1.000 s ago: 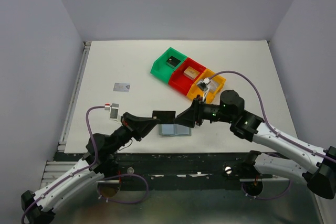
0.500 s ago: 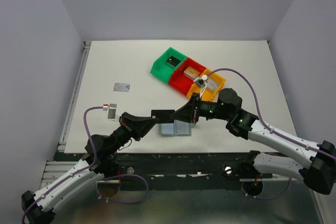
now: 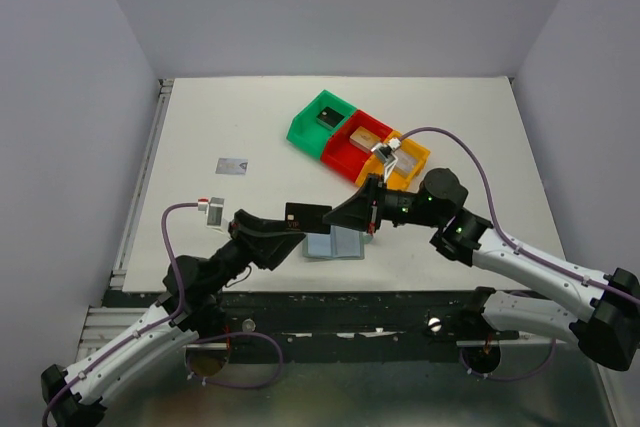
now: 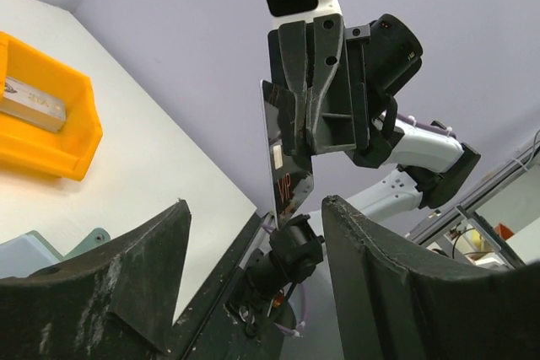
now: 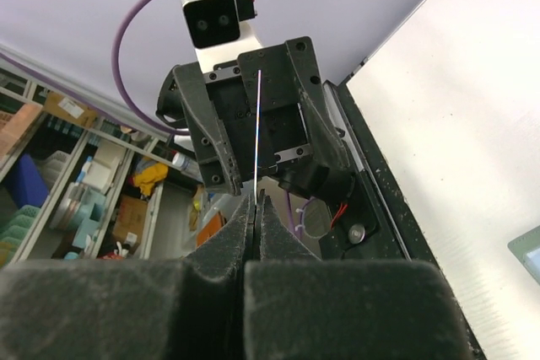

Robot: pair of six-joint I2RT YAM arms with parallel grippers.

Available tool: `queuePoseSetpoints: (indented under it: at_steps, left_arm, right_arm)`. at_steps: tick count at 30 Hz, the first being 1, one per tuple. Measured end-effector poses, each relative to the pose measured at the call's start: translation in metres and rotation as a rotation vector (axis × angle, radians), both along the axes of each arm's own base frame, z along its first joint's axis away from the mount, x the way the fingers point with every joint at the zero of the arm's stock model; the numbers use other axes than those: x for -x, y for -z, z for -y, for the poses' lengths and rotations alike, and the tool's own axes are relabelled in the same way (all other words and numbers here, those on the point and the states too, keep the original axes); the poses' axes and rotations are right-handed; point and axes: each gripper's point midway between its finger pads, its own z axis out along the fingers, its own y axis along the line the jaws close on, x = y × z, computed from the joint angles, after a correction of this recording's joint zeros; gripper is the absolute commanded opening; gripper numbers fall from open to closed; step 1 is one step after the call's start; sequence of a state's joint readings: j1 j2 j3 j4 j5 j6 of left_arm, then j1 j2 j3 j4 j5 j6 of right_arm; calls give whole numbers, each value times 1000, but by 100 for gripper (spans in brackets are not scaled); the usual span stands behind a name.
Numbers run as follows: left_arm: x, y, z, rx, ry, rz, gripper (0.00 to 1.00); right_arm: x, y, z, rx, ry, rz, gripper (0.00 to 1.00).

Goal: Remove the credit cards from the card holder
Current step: Remove the credit card from the card holder.

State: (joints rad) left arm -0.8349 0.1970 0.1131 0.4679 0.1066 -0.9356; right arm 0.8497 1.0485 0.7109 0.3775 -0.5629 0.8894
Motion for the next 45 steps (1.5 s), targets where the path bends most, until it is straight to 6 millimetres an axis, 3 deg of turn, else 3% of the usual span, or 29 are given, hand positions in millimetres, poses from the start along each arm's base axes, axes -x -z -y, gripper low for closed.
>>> queuePoseSetpoints:
  at_steps: [6,16,19,25,28,30,31,32,33,34,36,37,39,42,45]
  left_arm:
    - [0,0,-1,6,-2,3,63]
    - [-4,-2,-4,16,-30,2,48]
    - [-5,-2,-4,16,-37,0,36]
    - [-9,1,-2,9,-45,-13,24]
    - [-9,1,-2,10,-46,-14,14]
    - [-9,0,-3,17,-45,-15,0]
    - [-9,0,-3,18,-45,-14,0]
    - [-9,-1,-3,19,-44,-14,0]
    - [-9,-1,-3,22,-44,-17,0]
    - [-9,-1,-3,24,-43,-19,0]
    - [-10,-1,-5,28,-57,-24,0]
    - [-12,-1,-8,30,-72,-30,0]
    - [-18,4,-12,21,-113,-55,0]
    - [-32,15,-19,-49,-195,-137,0]
    - [-47,20,-25,-105,-255,-196,0]
  right_arm:
    - [-3,1,0,-5,20,-37,0]
    - [-9,20,1,10,60,-143,0]
    - [-10,24,0,15,64,-167,0]
    - [-10,22,-1,-3,62,-173,0]
    - [-10,22,-1,-7,62,-175,0]
    - [-10,23,-1,-5,63,-178,0]
    - [-10,24,-1,-4,62,-179,1]
    - [-10,25,0,-3,63,-180,10]
    - [-10,25,0,-3,64,-180,33]
    - [-10,25,0,-2,64,-182,48]
    - [-10,28,0,6,66,-186,65]
    - [-10,30,0,19,69,-186,89]
    - [-13,38,4,62,94,-200,99]
    - [-19,42,15,119,158,-184,100]
    - [-26,33,28,160,229,-138,100]
